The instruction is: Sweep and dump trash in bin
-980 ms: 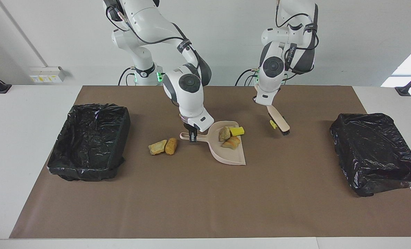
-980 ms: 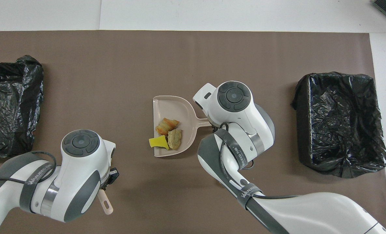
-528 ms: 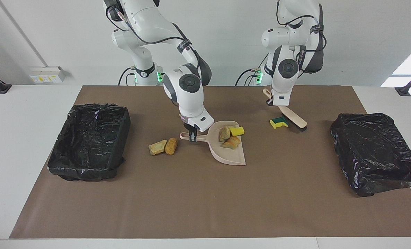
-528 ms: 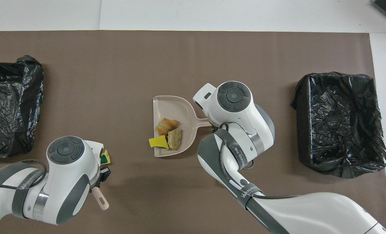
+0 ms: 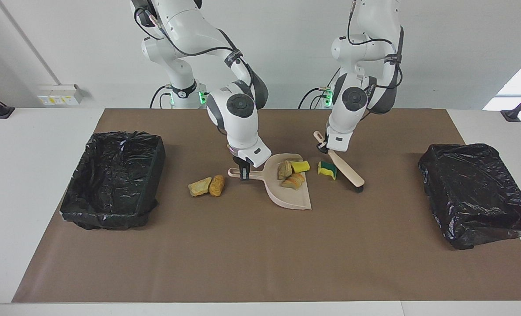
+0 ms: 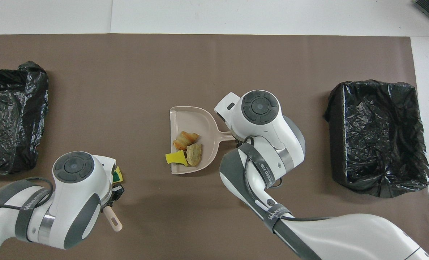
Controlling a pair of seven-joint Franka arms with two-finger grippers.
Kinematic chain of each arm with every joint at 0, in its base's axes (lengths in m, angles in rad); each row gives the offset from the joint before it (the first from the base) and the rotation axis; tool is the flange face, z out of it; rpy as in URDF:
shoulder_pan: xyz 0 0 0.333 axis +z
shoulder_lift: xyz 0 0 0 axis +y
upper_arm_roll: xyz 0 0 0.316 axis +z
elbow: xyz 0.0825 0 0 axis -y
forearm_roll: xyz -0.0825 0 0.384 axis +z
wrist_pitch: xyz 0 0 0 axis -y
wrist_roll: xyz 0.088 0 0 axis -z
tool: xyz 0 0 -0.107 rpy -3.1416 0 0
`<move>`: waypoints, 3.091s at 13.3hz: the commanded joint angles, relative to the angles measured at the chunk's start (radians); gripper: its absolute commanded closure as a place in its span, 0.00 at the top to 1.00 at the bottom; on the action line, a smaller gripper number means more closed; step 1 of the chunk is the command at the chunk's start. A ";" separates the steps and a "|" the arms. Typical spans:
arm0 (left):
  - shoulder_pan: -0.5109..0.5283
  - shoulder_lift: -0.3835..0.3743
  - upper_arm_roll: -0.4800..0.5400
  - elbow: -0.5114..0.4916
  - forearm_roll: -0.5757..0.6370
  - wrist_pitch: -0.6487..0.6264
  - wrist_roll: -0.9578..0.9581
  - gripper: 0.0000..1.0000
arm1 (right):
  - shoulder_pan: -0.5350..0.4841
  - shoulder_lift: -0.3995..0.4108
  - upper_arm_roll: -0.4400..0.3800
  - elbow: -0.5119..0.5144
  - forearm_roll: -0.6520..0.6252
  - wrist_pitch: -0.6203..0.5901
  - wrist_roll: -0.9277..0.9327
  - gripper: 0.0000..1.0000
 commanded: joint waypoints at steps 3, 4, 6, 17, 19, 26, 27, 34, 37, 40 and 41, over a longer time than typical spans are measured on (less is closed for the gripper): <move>-0.028 0.105 -0.095 0.117 -0.030 0.086 0.024 0.00 | -0.004 -0.016 0.004 -0.027 0.012 0.012 -0.003 0.00; -0.028 0.123 -0.112 0.148 -0.030 0.095 0.018 0.00 | -0.006 -0.016 0.004 -0.027 0.012 0.010 -0.004 0.00; -0.031 0.134 -0.124 0.170 -0.028 0.092 0.017 0.00 | -0.009 -0.016 0.004 -0.028 0.011 0.007 -0.012 0.00; -0.037 0.009 -0.126 0.151 -0.016 -0.240 0.056 0.00 | -0.056 -0.036 0.006 -0.046 0.024 0.012 -0.057 0.00; -0.057 -0.019 -0.126 0.148 -0.016 -0.262 0.058 0.00 | -0.060 -0.039 0.006 -0.046 0.026 0.012 -0.055 0.00; -0.126 -0.200 -0.215 -0.025 -0.048 -0.210 0.056 0.00 | -0.095 -0.068 0.006 -0.040 0.069 0.004 -0.081 0.00; -0.152 -0.252 -0.221 -0.084 -0.098 -0.160 0.060 0.00 | -0.102 -0.069 0.006 -0.040 0.070 0.004 -0.101 0.00; -0.253 -0.343 -0.232 -0.208 -0.281 -0.118 0.096 0.00 | -0.193 -0.092 0.006 0.032 0.112 -0.109 -0.230 0.00; -0.287 -0.355 -0.242 -0.229 -0.329 -0.086 0.128 0.00 | -0.251 -0.102 0.006 0.081 0.116 -0.168 -0.273 0.00; -0.315 -0.395 -0.241 -0.290 -0.424 -0.019 0.213 0.00 | -0.319 -0.099 0.006 0.168 0.123 -0.273 -0.287 0.00; -0.315 -0.401 -0.238 -0.300 -0.439 -0.011 0.240 0.00 | -0.352 -0.100 0.006 0.170 0.127 -0.278 -0.290 0.00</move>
